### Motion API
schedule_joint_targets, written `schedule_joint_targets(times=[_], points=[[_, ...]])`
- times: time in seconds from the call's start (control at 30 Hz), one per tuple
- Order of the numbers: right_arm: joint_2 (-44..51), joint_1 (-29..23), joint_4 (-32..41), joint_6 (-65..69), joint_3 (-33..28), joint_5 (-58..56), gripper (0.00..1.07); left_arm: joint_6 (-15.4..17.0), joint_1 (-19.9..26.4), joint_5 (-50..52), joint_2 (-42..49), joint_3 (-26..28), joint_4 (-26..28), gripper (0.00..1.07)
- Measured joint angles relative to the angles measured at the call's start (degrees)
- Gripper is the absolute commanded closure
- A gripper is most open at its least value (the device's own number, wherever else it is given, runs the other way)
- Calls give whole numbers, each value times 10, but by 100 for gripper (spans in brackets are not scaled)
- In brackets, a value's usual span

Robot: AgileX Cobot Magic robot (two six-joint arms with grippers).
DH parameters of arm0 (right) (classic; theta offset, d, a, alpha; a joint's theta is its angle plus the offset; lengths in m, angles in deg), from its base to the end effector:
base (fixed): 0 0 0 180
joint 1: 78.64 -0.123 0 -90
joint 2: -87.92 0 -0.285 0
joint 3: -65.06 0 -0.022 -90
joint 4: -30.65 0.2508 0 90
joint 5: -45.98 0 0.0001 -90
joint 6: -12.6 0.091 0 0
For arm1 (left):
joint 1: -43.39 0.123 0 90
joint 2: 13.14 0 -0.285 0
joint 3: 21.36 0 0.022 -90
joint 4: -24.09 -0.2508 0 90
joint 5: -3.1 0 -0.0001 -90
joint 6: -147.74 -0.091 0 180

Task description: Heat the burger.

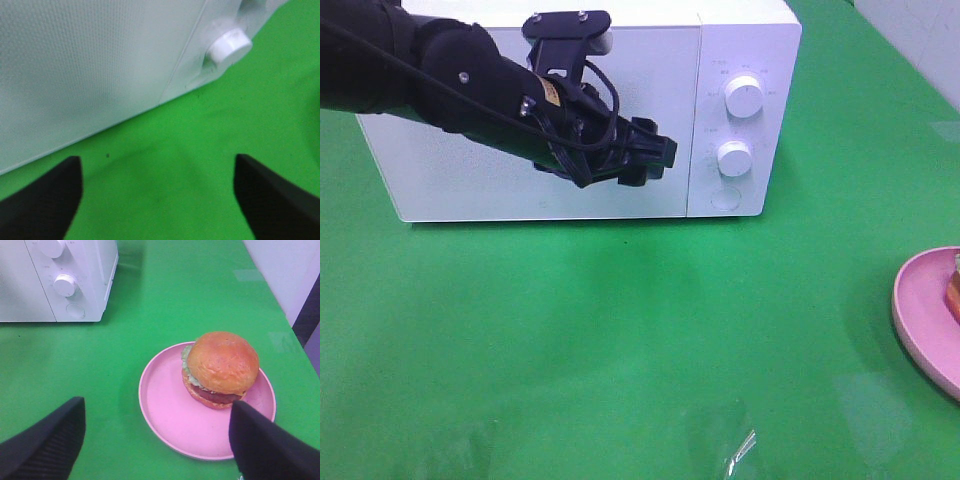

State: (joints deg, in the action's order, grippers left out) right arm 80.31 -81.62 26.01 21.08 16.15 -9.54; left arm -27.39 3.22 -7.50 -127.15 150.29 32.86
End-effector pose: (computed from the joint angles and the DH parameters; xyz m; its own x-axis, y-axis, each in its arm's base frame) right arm -0.0009 -0.0061 0.2834 -0.3704 0.0825 -0.9252 0.0479 0.9964 0.0697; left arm 0.3088 -0.2640 0.2058 -0.6593 0.2514 -0.7086 0.5211 0.8322 -0.1896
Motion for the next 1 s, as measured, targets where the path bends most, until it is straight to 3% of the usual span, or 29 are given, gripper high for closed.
schedule_joint_targets(times=[0.07, 0.43, 0.83, 0.87, 1.0], points=[[0, 0, 0, 0, 0, 0, 32, 15, 0, -113, 18, 0, 11, 4], [0, 0, 0, 0, 0, 0, 32, 14, 0, -361, 78, 0, 11, 5], [0, 0, 0, 0, 0, 0, 32, 11, 21, -442, 117, 0, -9, 6], [0, 0, 0, 0, 0, 0, 32, 11, 52, -462, 124, 0, -10, 6], [0, 0, 0, 0, 0, 0, 32, 1, 98, -478, 136, 0, -10, 6]])
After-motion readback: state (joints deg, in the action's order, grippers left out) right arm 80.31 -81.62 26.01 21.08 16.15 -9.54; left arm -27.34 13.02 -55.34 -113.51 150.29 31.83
